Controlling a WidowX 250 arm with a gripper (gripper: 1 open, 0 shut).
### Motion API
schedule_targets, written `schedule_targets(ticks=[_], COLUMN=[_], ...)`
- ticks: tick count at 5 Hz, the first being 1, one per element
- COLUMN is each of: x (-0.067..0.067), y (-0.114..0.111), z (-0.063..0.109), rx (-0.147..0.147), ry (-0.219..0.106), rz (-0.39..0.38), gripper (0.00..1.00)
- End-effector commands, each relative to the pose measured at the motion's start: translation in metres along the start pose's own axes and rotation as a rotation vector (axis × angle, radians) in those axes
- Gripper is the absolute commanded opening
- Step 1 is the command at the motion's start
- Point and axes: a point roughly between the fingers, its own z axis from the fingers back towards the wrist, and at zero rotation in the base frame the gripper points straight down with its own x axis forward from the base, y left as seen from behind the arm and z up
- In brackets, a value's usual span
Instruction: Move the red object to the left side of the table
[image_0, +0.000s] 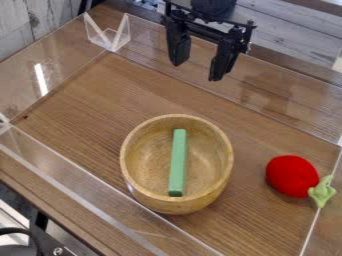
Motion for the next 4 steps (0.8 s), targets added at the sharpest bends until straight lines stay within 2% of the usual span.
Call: schedule_targets(ticks=[1, 3, 4], x=[-0.003, -0.004, -0.006], y=[-0.007, -0.084, -0.123], z=[-0.012, -0.025, -0.031], rx=[-0.009, 0.000, 0.004], ry=[0.031, 0.011, -0.014], rz=[-0.033, -0.366, -0.526], gripper=[1.00, 1.00, 1.00])
